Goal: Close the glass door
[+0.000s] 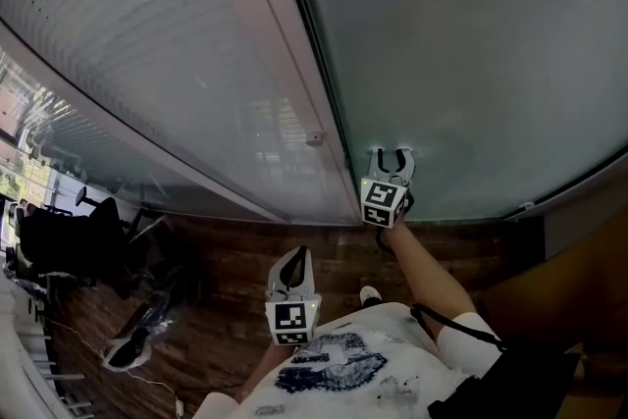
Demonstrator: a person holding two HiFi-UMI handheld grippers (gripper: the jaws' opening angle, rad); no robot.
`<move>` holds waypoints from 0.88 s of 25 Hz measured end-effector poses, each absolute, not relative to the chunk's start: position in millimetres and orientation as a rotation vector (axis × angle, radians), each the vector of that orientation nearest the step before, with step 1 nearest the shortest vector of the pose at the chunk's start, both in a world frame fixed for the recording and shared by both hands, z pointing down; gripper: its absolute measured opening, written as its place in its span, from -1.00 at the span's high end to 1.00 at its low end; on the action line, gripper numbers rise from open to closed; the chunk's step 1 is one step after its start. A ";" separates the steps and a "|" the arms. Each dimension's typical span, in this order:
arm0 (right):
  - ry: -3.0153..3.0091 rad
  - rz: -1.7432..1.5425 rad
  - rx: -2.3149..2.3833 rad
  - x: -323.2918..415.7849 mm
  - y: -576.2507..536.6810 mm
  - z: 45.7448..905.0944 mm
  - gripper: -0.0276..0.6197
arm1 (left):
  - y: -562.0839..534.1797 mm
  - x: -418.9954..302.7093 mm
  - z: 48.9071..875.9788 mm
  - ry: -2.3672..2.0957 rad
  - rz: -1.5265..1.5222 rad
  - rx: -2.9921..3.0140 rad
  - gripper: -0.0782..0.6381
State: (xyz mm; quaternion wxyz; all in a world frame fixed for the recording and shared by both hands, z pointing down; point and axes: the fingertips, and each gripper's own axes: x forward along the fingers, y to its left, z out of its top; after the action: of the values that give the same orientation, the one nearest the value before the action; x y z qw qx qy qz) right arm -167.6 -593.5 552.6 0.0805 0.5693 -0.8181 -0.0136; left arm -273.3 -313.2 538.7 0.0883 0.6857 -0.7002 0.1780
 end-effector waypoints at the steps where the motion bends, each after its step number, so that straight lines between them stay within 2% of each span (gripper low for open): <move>1: -2.446 -0.039 1.700 -167.4 -593.7 552.7 0.47 | -310.2 -271.0 536.9 -2.072 0.524 2.058 0.77; 11: -2.447 0.129 1.637 -148.4 -583.6 563.3 0.44 | -228.3 -307.2 542.6 -2.092 0.493 1.999 0.77; 13: -2.430 0.115 1.656 -139.8 -568.7 561.4 0.48 | -214.2 -312.2 545.6 -2.092 0.485 1.986 0.77; 15: -2.438 0.087 1.679 -135.4 -550.5 553.9 0.66 | -203.4 -314.1 546.4 -2.094 0.471 1.991 0.77; 22: -2.448 0.052 1.675 -122.4 -487.1 534.6 0.75 | -181.6 -304.9 542.4 -2.062 0.446 2.077 0.77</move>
State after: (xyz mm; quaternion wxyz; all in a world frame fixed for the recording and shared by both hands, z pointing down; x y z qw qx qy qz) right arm -122.4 -487.1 534.6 0.0874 0.5626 -0.8219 0.0173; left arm -304.9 -181.6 542.4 0.0906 0.6987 -0.6937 0.1500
